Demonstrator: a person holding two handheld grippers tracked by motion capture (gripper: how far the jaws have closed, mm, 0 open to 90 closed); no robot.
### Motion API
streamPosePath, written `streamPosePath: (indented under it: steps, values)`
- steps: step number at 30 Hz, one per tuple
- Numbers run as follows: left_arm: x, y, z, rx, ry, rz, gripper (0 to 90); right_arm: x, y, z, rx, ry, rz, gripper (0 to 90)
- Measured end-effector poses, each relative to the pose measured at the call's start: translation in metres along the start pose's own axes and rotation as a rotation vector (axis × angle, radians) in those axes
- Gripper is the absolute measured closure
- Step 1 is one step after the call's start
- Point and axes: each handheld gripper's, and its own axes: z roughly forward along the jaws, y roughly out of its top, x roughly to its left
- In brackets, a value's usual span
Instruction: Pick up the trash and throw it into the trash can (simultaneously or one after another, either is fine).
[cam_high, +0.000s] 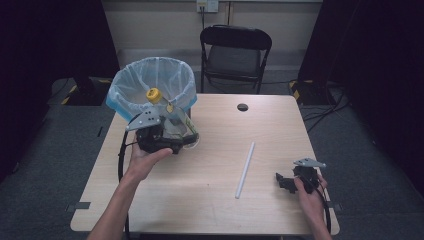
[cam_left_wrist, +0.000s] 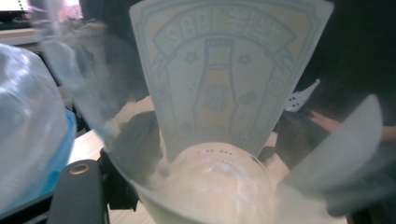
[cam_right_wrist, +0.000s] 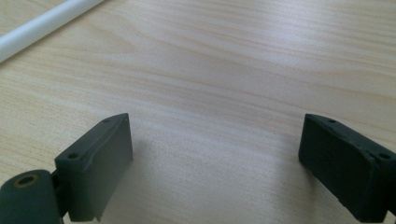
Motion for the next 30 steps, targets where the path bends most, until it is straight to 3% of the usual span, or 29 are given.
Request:
streamPosePath:
  steps: [8,16,30]
  values:
    - [0.008,0.021,-0.006,-0.058,-0.005,-0.014,28.1,0.0,0.0,0.0,0.0,0.0,0.0,8.9]
    - [0.013,0.037,-0.007,-0.083,0.001,-0.029,28.0,0.0,0.0,0.0,0.0,0.0,0.001,8.9]
    - [0.034,0.058,-0.011,-0.123,0.028,-0.033,28.1,0.0,0.0,0.0,0.0,0.0,0.0,8.9]
